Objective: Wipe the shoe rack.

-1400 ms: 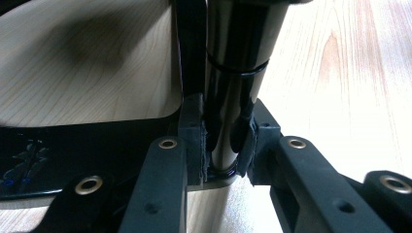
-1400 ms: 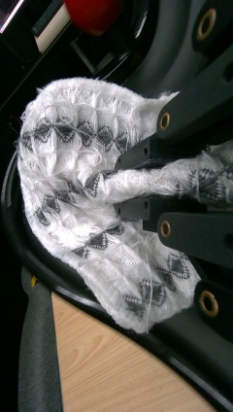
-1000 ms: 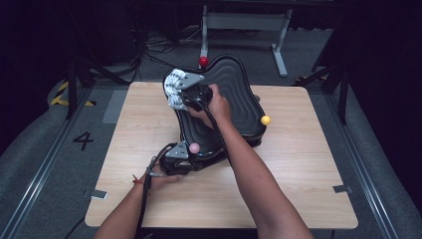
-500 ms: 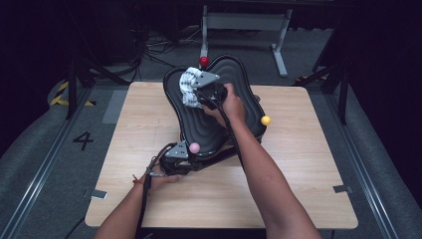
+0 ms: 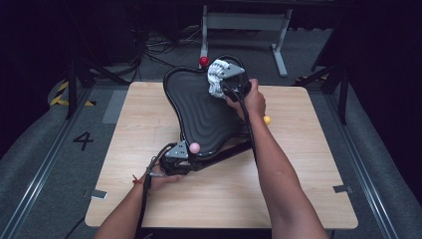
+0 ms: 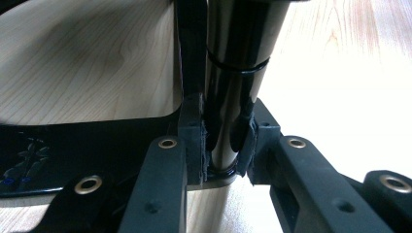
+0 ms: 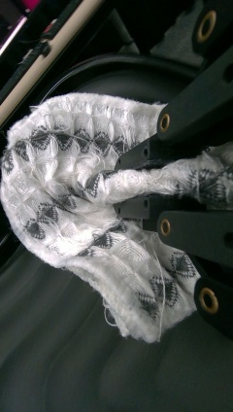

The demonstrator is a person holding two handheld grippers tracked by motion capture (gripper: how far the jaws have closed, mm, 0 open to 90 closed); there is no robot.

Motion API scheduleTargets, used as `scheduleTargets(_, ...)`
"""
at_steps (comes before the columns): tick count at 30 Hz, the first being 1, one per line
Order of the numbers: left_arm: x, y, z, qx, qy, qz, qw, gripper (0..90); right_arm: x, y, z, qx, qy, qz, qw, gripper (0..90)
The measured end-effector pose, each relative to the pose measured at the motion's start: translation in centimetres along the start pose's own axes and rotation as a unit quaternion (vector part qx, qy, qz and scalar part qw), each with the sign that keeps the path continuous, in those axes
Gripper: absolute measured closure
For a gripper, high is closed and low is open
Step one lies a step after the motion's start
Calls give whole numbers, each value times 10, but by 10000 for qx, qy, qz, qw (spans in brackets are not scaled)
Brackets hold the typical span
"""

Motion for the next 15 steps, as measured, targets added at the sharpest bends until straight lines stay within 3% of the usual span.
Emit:
scheduleTargets(10,0,0,0,1,21,3,10000,742,38,1,16,-180,-275,293,9990,807)
scheduleTargets(15,0,0,0,26,19,-3,10000,743,44,2,20,-233,-330,323,9987,805)
Point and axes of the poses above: each handheld gripper's, and its own axes: y roughly backward along the jaws, z roughly out of its underside, x roughly to its right, the point moved 2 cm from there along -y, roughly forward along the jaws, and after that the axes turned 13 degrees about -y, right-handed, at the moved point
